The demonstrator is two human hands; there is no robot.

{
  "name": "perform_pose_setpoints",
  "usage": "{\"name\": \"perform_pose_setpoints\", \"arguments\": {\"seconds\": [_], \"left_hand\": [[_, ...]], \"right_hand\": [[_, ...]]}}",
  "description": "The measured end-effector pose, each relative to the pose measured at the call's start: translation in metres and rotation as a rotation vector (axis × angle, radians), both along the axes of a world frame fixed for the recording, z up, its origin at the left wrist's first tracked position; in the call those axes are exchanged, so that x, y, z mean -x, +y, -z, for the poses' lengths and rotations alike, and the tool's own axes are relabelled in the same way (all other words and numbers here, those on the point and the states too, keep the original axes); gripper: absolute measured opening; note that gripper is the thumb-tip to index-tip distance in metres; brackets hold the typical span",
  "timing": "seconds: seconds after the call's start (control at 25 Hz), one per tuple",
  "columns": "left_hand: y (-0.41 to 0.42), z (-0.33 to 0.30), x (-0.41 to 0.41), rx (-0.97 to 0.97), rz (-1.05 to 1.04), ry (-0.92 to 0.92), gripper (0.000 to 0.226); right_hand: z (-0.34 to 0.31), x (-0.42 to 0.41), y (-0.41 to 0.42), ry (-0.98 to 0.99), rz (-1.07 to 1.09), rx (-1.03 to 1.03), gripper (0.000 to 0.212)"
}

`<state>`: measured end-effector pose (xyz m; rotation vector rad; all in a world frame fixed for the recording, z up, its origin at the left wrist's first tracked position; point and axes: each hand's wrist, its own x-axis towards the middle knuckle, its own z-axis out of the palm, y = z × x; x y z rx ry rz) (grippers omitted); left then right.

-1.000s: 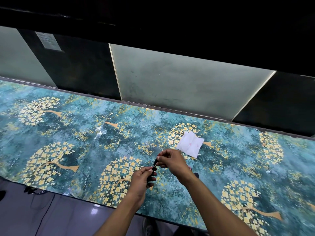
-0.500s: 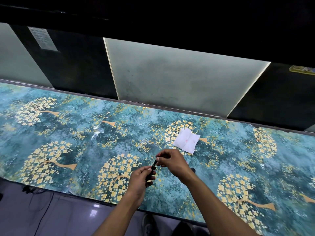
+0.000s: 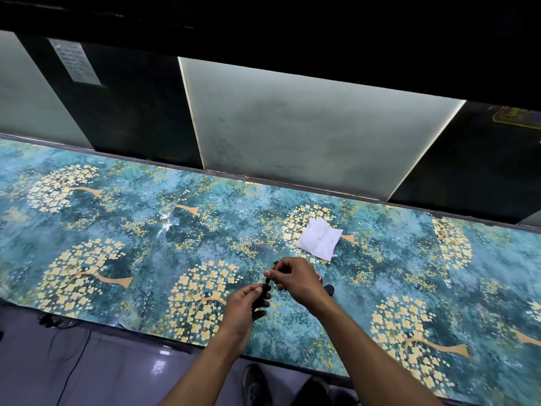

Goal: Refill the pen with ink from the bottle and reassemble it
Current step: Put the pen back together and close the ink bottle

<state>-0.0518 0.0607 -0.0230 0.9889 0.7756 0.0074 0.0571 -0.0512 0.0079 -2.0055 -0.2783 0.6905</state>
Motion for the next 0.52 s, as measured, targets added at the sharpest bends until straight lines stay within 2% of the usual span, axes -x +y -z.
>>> {"name": "perform_pose_setpoints", "arguments": {"seconds": [0.16,0.28,0.44,0.52], "left_hand": [[-0.0004,-0.0044,-0.0020,0.022,0.006,-0.033,0.020],[-0.0018,-0.0059,-0.0038,0.013,0.015,-0.042,0.022],[-0.0073,-0.0054,-0.0027,0.035,0.017,-0.051,0.026],[-0.0089,-0.0062,-0.0026,0.041,0.011,-0.054,0.025]], "right_hand": [[-0.0083,0.0015,-0.0069,0.072,-0.027,-0.143,0.012],[-0.0091,-0.0010,-0.0106,0.060,-0.056,-0.158,0.007],[-0.0040,0.0008,-0.0081,0.031,0.013,-0.095,0.020],[-0.0040,0.0024,-0.0089,0.033,0.016,-0.106,0.020]]}}
